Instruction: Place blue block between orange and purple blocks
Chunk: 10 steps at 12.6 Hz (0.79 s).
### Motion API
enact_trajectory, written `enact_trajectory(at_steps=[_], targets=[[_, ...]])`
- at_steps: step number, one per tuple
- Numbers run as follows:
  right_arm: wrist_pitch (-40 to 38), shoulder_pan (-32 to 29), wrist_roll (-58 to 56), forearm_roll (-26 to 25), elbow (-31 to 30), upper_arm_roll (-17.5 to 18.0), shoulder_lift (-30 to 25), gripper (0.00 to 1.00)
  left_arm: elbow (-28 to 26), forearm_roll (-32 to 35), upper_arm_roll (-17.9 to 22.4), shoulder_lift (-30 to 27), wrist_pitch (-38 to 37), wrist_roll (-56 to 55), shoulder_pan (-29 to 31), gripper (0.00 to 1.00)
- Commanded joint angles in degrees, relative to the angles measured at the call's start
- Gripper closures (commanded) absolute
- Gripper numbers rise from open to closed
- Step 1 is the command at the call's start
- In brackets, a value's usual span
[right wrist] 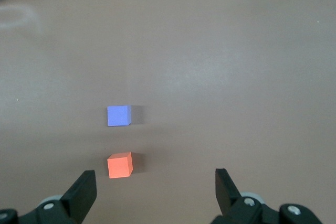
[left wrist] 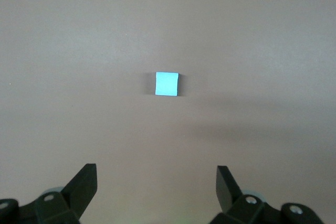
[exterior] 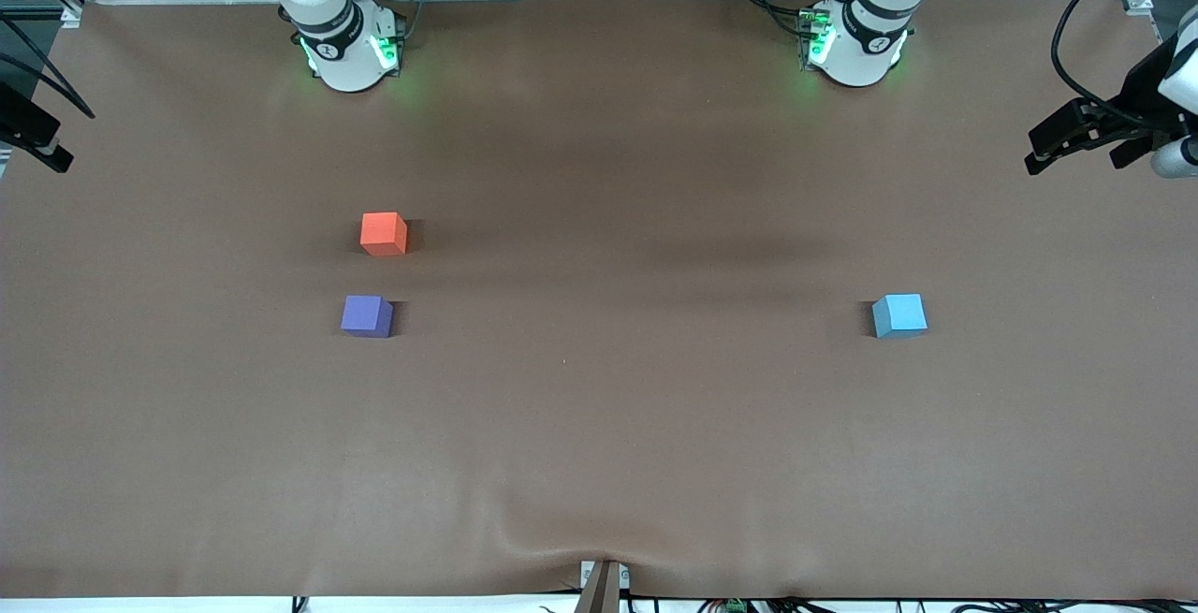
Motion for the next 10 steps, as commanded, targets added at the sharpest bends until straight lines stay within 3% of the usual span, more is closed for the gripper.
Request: enact_trajectory(at_steps=[1, 10], targets=[[-1.3, -1.5, -0.4, 0.0, 1.6, 1.2, 0.6, 0.00, 1.6, -0.4, 0.0, 0.7, -1.4, 1.1, 0.2, 0.00], [-1.4, -1.7, -0.5, 0.2, 1.6, 1.1, 0.7, 0.00, 1.5, 0.3, 0.0, 1.4, -0.9, 3.0, 0.2, 0.00]])
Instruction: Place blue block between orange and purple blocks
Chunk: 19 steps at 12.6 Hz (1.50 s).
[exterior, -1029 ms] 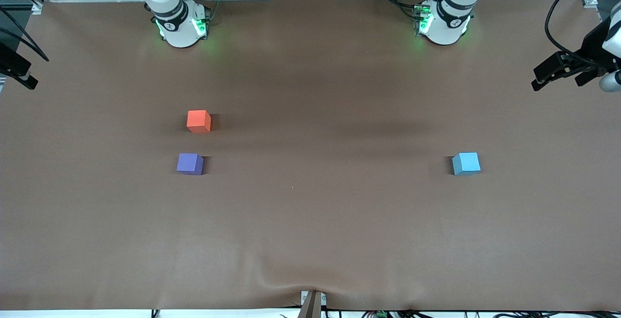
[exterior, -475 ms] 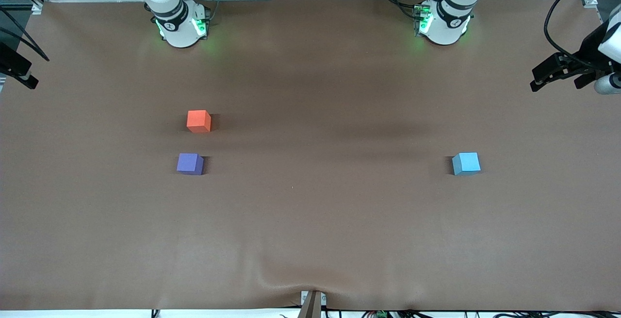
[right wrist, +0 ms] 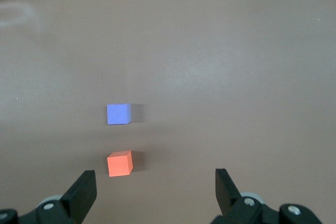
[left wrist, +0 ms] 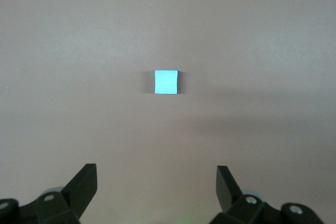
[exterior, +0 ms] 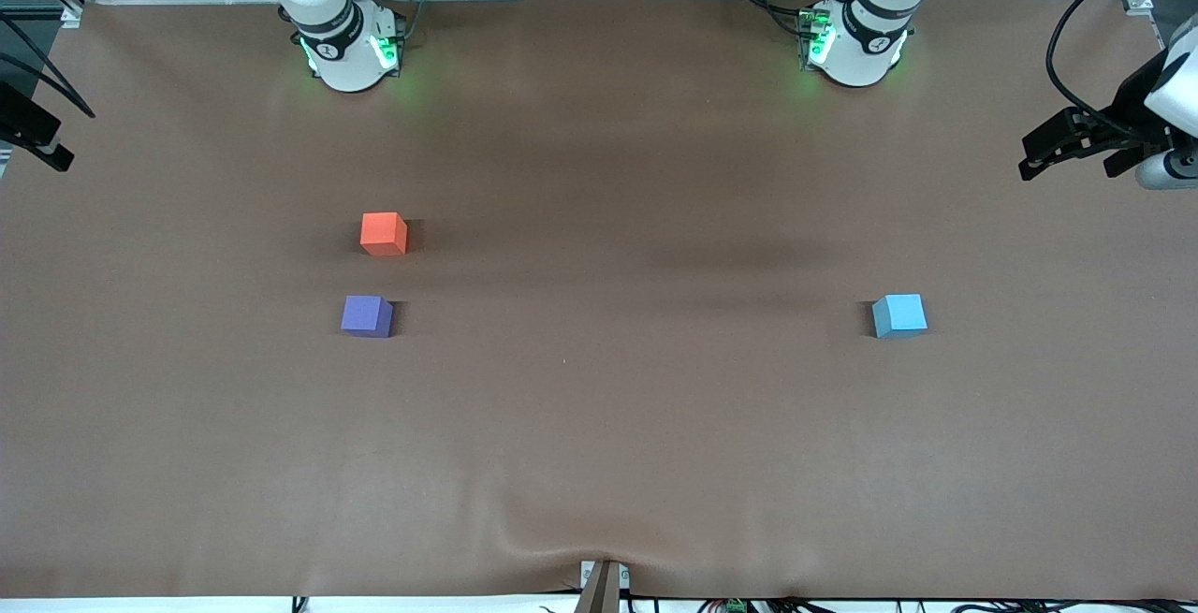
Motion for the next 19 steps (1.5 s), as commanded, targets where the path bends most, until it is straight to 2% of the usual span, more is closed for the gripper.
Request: enact_trajectory(at_steps=[1, 6, 8, 10, 13, 15, 19], targets=[[-1.0, -1.6, -0.5, 0.2, 1.6, 1.1, 0.6, 0.00, 1.4, 0.5, 0.0, 0.5, -0.8, 1.2, 0.1, 0.00], [-1.0, -1.7, -0.5, 0.2, 1.6, 1.1, 0.7, 0.00, 1.1, 0.0, 0.0, 1.0, 0.6, 1.1, 0.1, 0.00], [-1.1, -1.7, -0.5, 0.2, 1.6, 1.1, 0.6, 0.00, 0.6, 0.3, 0.0, 3.8, 2.6, 1.1, 0.1, 0.00], [-1.0, -1.7, -0.5, 0.2, 1.6, 1.1, 0.7, 0.00, -3.8, 0.4, 0.1, 5.5, 8.9, 1.1, 0.3, 0.00], [-1.0, -1.6, -0.5, 0.2, 1.6, 1.1, 0.7, 0.00, -13.1, 0.4, 0.1, 8.3, 21.4, 1.1, 0.6, 0.00], [-1.1, -1.7, -0.5, 0.2, 1.6, 1.1, 0.7, 0.00, -18.5, 0.4, 0.1, 11.8, 32.5, 1.2, 0.8, 0.00], [-1.1, -1.7, -0.5, 0.2, 1.5, 1.1, 0.7, 0.00, -20.7, 0.5, -0.1, 21.3, 42.2, 2.6, 1.3, 0.00]])
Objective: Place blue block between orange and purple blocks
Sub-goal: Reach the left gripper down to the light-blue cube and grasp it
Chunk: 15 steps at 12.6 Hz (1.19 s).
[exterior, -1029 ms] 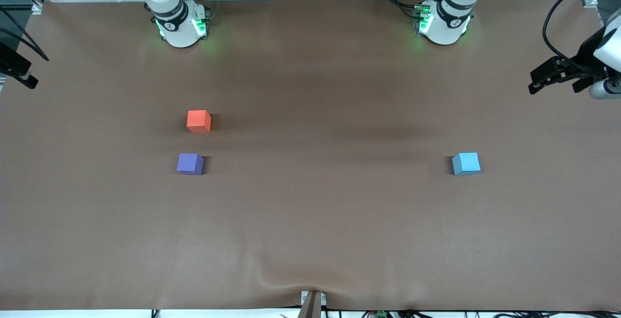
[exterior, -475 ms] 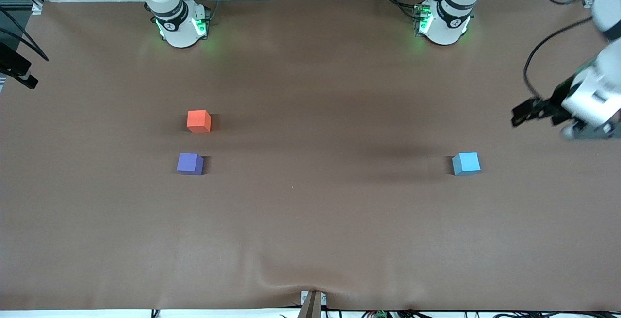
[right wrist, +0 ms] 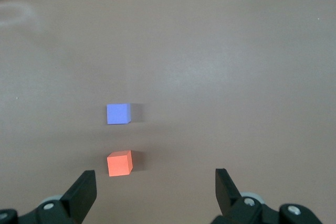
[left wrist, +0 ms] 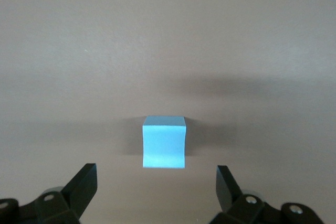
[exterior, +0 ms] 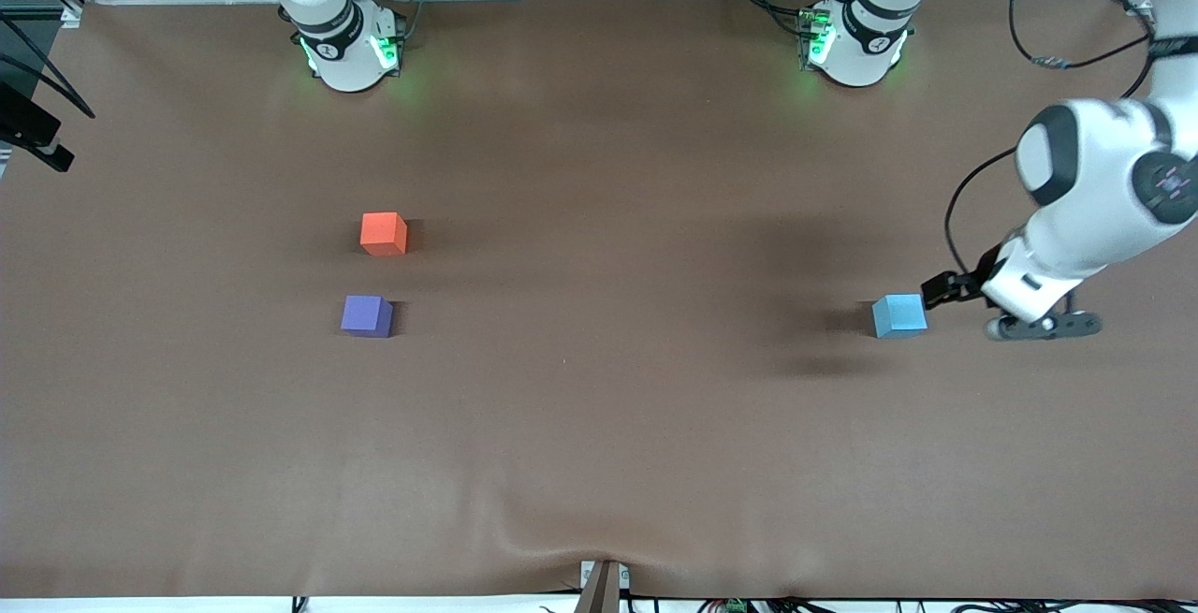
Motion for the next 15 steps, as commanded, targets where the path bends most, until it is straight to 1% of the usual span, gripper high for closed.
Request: enact_trajectory(at_steps=[1, 5, 10, 11, 14, 15], targets=[[-1.0, -1.6, -0.5, 0.2, 1.4, 1.1, 0.5, 0.00, -1.2, 0.4, -0.3, 4.3, 4.3, 2.0, 0.3, 0.00], [-1.0, -1.7, -0.5, 0.2, 1.4, 1.1, 0.6, 0.00, -4.1, 0.4, -0.3, 8.1, 9.9, 2.3, 0.6, 0.00], [-1.2, -1.8, -0.5, 0.3, 1.4, 1.1, 0.5, 0.00, -5.4, 0.4, -0.3, 9.6, 10.7, 2.4, 0.6, 0.00], [-1.2, -1.8, -0.5, 0.2, 1.4, 1.1, 0.6, 0.00, -5.5, 0.4, -0.3, 9.6, 10.7, 2.3, 0.6, 0.05], [-1.2, -1.8, -0.5, 0.2, 1.4, 1.1, 0.6, 0.00, -5.4, 0.4, -0.3, 10.5, 10.9, 2.3, 0.6, 0.35], [-1.2, -1.8, -0.5, 0.3, 1.4, 1.1, 0.5, 0.00, -5.3, 0.4, -0.3, 10.4, 11.0, 2.4, 0.6, 0.42]])
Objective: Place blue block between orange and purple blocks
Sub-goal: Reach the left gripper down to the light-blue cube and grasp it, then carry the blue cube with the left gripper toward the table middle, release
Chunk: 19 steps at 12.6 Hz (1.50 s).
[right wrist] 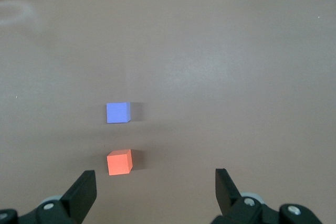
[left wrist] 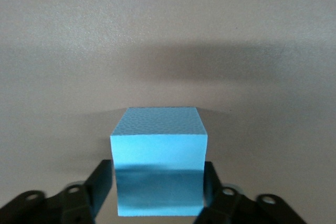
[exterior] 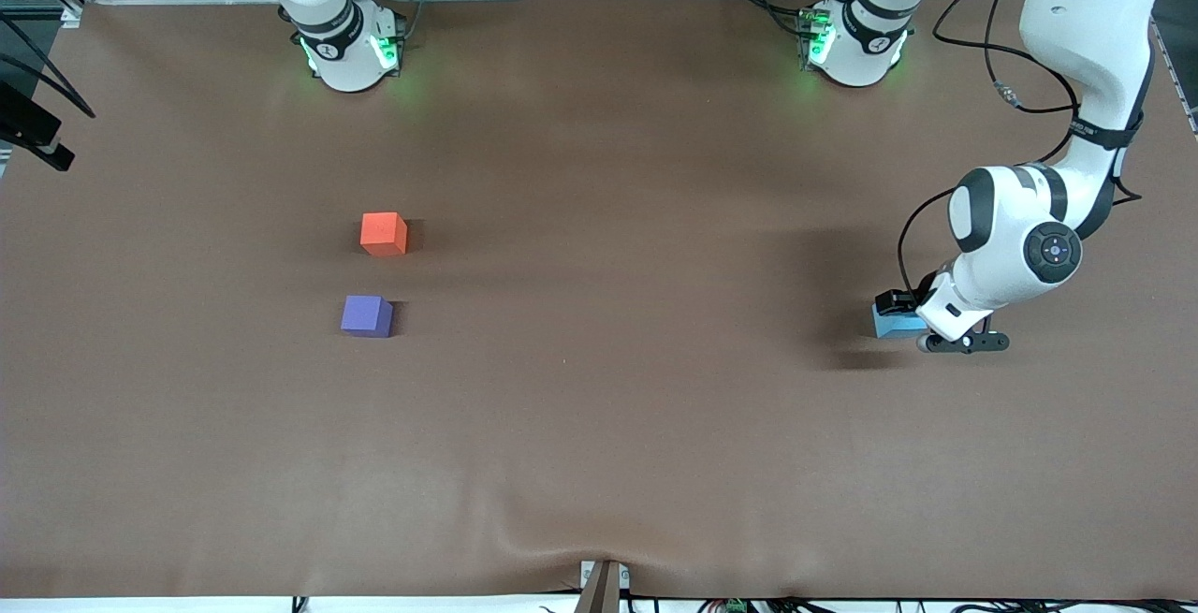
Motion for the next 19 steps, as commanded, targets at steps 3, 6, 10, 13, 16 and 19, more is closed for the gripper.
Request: enact_trajectory(at_steps=[3, 6, 10, 13, 16, 19], targets=[[-0.9, -1.8, -0.5, 0.3, 1.4, 1.1, 0.5, 0.00, -0.3, 0.4, -4.2, -2.6, 0.3, 0.2, -0.2, 0.46], [-0.9, -1.8, -0.5, 0.3, 1.4, 1.1, 0.5, 0.00, 1.8, 0.3, -13.4, -4.3, -0.2, -1.8, -0.5, 0.46], [-0.9, -1.8, -0.5, 0.3, 1.4, 1.1, 0.6, 0.00, 10.4, 0.3, -18.3, -1.5, -1.3, -16.7, -12.5, 0.47], [-0.9, -1.8, -0.5, 0.3, 1.4, 1.1, 0.6, 0.00, 23.6, 0.9, -18.0, 6.7, -5.8, -24.7, -22.7, 0.47], [-0.9, -1.8, -0.5, 0.3, 1.4, 1.1, 0.6, 0.00, 36.6, 4.2, -13.7, 15.7, -7.4, -28.8, -32.3, 0.47], [-0.9, -1.9, -0.5, 0.3, 1.4, 1.1, 0.5, 0.00, 43.3, 3.8, -8.4, 22.1, -7.4, -32.1, -40.7, 0.46]])
